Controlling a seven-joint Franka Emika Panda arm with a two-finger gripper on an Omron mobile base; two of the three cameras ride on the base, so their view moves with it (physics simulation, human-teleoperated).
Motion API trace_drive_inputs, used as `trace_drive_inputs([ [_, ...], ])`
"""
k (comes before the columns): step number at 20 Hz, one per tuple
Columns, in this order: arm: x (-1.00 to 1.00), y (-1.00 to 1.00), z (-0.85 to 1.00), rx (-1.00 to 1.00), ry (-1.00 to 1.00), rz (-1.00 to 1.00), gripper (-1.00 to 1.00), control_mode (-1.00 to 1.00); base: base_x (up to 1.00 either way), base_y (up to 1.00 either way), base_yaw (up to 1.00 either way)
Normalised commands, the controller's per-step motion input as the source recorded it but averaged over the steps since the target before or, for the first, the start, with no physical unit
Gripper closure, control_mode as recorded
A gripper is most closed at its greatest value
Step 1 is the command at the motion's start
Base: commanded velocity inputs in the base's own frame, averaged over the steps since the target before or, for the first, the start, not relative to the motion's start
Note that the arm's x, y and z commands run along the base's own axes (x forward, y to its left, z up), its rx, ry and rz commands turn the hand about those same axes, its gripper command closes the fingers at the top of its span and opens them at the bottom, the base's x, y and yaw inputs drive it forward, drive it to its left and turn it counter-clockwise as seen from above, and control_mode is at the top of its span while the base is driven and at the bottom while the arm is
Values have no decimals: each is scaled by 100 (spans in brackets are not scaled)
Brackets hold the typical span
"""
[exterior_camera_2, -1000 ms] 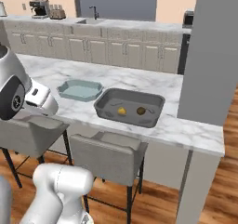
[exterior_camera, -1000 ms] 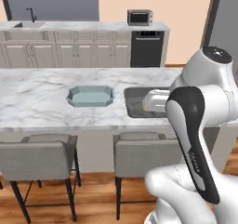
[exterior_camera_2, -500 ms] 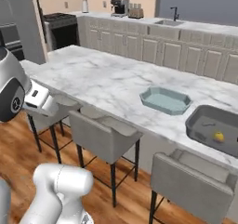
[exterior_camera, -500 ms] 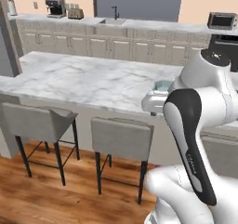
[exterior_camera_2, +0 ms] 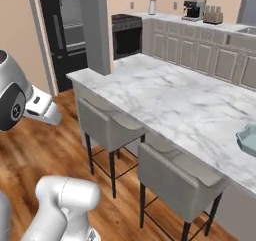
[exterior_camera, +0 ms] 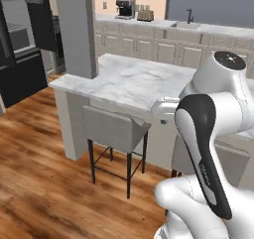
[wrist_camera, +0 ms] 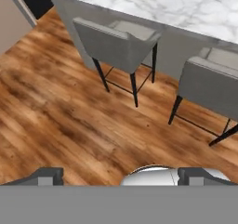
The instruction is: Place the cold items (apple and kiwi) from the fridge in one tupperware on the dining counter. Place the warm items (hot dog and kebab skewer) in the stove area in another tupperware.
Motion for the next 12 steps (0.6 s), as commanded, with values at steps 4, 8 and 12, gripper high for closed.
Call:
trace_drive_inputs([
  [4, 0, 0, 0, 0, 0, 0, -100, 100, 78, 99, 20],
  [8, 0, 0, 0, 0, 0, 0, -100, 100, 100, 100, 0],
  [12, 0, 0, 0, 0, 0, 0, -100, 100, 100, 100, -4],
])
